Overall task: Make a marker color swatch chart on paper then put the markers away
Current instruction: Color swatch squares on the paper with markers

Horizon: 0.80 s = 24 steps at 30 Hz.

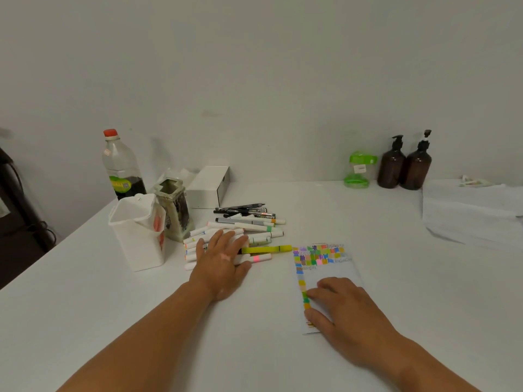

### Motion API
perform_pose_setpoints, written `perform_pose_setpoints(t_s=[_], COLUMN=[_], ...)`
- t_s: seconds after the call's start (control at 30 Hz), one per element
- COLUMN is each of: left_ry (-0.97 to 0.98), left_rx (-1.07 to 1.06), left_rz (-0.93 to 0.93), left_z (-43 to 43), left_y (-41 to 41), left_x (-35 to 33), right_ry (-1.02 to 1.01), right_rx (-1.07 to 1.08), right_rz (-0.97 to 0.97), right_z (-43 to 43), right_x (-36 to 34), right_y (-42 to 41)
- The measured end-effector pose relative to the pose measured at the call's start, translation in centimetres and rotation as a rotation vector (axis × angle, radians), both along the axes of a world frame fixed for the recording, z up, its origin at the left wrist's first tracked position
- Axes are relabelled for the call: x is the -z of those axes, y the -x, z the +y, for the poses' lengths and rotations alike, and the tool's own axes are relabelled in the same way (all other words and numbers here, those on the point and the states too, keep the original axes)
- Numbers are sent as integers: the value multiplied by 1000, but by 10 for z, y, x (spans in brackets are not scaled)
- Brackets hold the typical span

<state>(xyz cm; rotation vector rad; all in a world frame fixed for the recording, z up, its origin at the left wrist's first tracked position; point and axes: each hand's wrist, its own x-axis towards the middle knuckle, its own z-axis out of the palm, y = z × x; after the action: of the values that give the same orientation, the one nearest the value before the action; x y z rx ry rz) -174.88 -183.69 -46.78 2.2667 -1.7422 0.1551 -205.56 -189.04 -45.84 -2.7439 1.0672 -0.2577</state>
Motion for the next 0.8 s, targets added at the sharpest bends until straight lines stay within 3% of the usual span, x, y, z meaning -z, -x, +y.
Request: perform_pose_setpoints(t_s=[0.1, 0.17, 0.43, 0.6, 0.8], left_ry=[275, 340, 245, 217, 371], left_rx=[101, 141, 193, 164, 158], left_rz=[-99, -143, -102, -56, 73], left_z=[3, 4, 13, 15, 20], left_y=[9, 12, 20, 25, 35], left_x=[-2, -2, -9, -4, -15], right_ry=[-3, 14, -25, -18, -18], right_rx=[-23, -25, -87, -76, -62], right_rz=[-28, -50, -36, -157, -184], right_z=[-1, -4, 0, 0, -4], right_x=[-2, -4, -1, -6, -7], right_y=[-5, -6, 8, 13, 17])
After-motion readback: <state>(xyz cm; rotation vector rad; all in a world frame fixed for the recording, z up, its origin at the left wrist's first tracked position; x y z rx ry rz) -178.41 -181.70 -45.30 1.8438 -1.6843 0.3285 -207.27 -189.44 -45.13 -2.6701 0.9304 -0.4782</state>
